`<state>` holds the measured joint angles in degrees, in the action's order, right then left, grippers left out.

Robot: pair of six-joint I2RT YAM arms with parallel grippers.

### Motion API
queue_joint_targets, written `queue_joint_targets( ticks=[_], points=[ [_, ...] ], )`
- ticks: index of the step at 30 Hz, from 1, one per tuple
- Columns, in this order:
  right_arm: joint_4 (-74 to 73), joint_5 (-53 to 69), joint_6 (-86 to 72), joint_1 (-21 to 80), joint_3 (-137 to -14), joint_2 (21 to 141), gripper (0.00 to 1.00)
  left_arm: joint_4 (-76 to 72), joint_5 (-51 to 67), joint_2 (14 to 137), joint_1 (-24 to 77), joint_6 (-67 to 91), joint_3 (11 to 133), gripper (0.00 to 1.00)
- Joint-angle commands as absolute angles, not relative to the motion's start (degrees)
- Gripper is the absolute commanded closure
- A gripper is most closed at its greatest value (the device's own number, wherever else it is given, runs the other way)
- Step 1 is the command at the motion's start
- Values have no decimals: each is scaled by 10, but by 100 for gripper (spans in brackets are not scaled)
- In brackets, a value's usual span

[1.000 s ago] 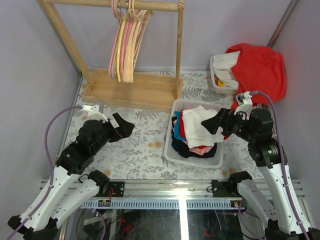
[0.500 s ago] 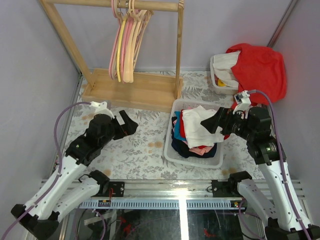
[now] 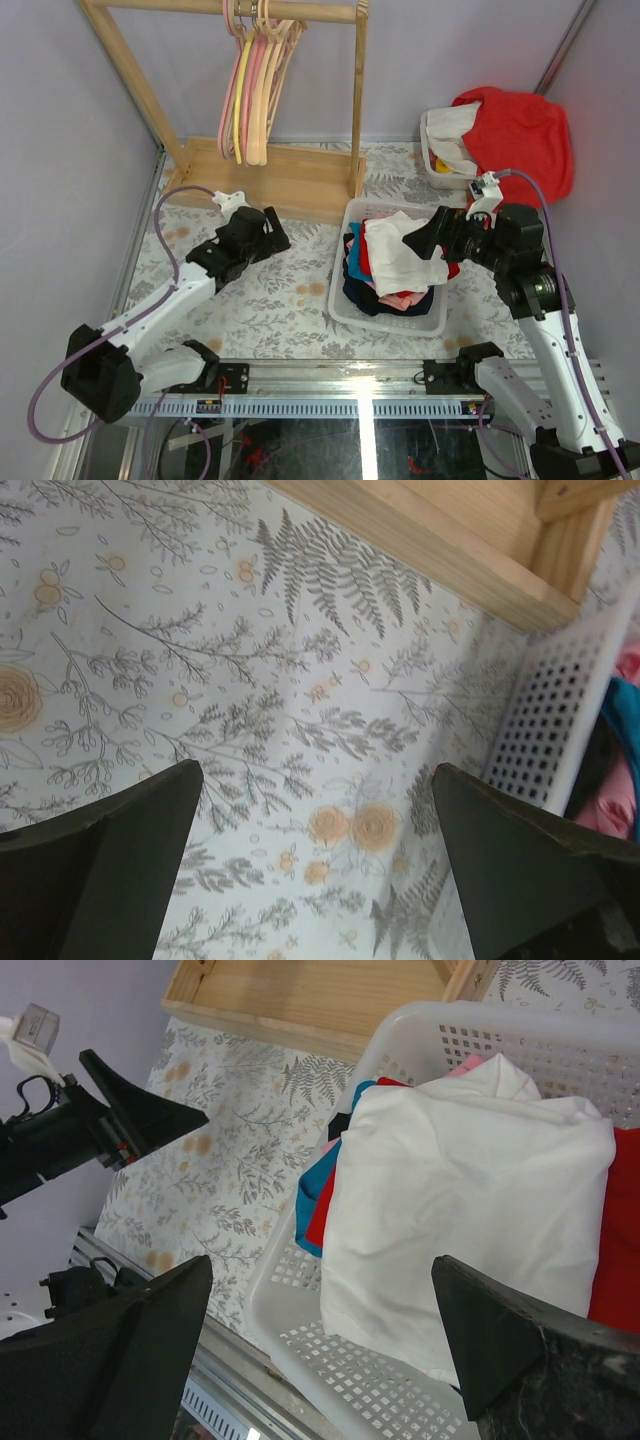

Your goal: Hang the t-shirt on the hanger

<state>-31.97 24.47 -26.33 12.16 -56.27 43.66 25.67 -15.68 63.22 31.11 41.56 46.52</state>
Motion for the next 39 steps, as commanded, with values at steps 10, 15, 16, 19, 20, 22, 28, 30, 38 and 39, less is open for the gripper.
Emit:
queue_joint_targets(
  ticks=[10,15,16,19,20,22,28,30,38,39],
  points=[
    [-340,267,-238,125,-601,503,3,114,-252,829,269,447,563,0],
    [-338,254,-234,126,-632,542,7,117,-253,798,269,450,542,0],
    [-341,250,-232,127,-638,555,8,118,-247,787,269,456,530,0],
    [-365,203,-221,147,-656,589,13,117,-228,741,272,467,483,1],
    [-367,186,-218,156,-655,595,13,122,-227,724,275,468,471,1],
    [-373,136,-216,179,-651,602,14,132,-219,694,279,463,453,2],
    [-397,4,-211,246,-641,635,16,203,-230,615,325,457,439,2],
    [-404,-43,-211,263,-637,643,16,229,-243,594,351,458,441,2],
    [-404,-41,-208,273,-619,670,25,318,-314,560,494,497,474,2],
    [-402,-33,-208,273,-619,674,29,325,-324,561,512,503,480,3]
  ],
)
